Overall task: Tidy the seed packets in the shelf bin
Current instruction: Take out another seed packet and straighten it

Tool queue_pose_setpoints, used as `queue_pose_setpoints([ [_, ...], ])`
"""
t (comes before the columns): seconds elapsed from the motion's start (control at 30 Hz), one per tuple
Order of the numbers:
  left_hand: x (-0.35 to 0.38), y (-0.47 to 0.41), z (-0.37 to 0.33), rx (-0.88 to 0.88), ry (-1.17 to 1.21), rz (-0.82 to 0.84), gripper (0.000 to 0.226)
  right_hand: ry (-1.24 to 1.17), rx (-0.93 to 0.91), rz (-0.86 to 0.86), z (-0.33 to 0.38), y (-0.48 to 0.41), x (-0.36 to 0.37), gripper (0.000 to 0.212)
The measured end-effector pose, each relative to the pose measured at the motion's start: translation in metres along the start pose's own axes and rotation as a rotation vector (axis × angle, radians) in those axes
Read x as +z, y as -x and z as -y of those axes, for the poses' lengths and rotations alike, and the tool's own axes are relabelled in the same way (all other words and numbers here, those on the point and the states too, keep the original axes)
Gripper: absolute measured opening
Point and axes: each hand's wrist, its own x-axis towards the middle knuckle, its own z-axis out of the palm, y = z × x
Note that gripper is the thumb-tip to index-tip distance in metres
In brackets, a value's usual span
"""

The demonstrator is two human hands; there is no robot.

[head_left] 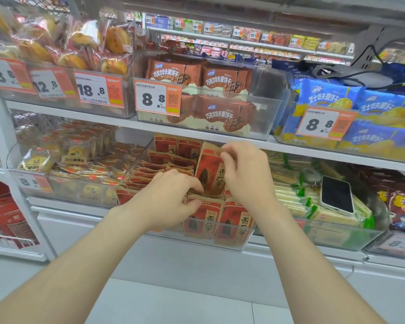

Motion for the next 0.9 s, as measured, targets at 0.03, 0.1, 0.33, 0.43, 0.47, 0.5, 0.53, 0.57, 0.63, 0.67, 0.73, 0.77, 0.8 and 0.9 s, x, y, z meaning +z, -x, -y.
queue_pose_setpoints([
  [0.03, -0.002, 0.000, -0.001, -0.006, 0.021, -0.003, 0.039, -0.023, -0.055, -0.105, 0.000, 0.002, -0.006, 0.012],
  [0.1, -0.008, 0.001, -0.003, -0.034, 0.087, -0.013, 0.044, -0.079, -0.103, -0.317, 0.002, 0.004, -0.022, 0.010],
  [0.33, -0.015, 0.001, -0.025, -0.145, 0.302, -0.480, 0.020, -0.207, -0.048, -0.573, 0.012, 0.024, -0.067, 0.008],
  [0.43, -0.011, 0.000, -0.054, -0.081, 0.411, -0.609, 0.013, -0.360, 0.104, -0.434, 0.012, 0.036, -0.075, 0.012],
  [0.47, -0.009, 0.000, -0.064, -0.045, 0.467, -0.628, 0.009, -0.388, 0.147, -0.396, 0.012, 0.039, -0.075, 0.015],
  [0.5, -0.008, -0.001, -0.074, -0.005, 0.527, -0.629, 0.006, -0.402, 0.180, -0.369, 0.013, 0.041, -0.075, 0.017],
  [0.53, -0.007, 0.000, -0.084, 0.030, 0.583, -0.609, 0.004, -0.405, 0.207, -0.347, 0.014, 0.042, -0.075, 0.018],
  [0.57, -0.004, 0.000, -0.092, 0.053, 0.627, -0.574, 0.005, -0.416, 0.238, -0.324, 0.015, 0.043, -0.073, 0.018],
  [0.63, 0.005, -0.003, -0.102, 0.025, 0.693, -0.486, 0.008, -0.535, 0.370, -0.249, 0.015, 0.044, -0.070, 0.015],
  [0.67, 0.010, -0.005, -0.103, -0.031, 0.736, -0.443, 0.010, -0.684, 0.479, -0.183, 0.017, 0.044, -0.069, 0.019],
  [0.73, 0.018, -0.010, -0.103, -0.181, 0.854, -0.368, 0.012, -0.985, 0.692, -0.006, 0.019, 0.045, -0.072, 0.037],
  [0.77, 0.019, -0.013, -0.103, -0.258, 0.927, -0.337, 0.010, -1.039, 0.733, 0.082, 0.018, 0.044, -0.075, 0.039],
  [0.8, 0.019, -0.014, -0.103, -0.326, 1.000, -0.315, 0.008, -1.034, 0.729, 0.151, 0.017, 0.045, -0.076, 0.036],
  [0.9, 0.011, -0.016, -0.109, -0.423, 1.177, -0.286, 0.020, -1.028, 0.678, 0.168, 0.014, 0.047, -0.074, 0.021],
])
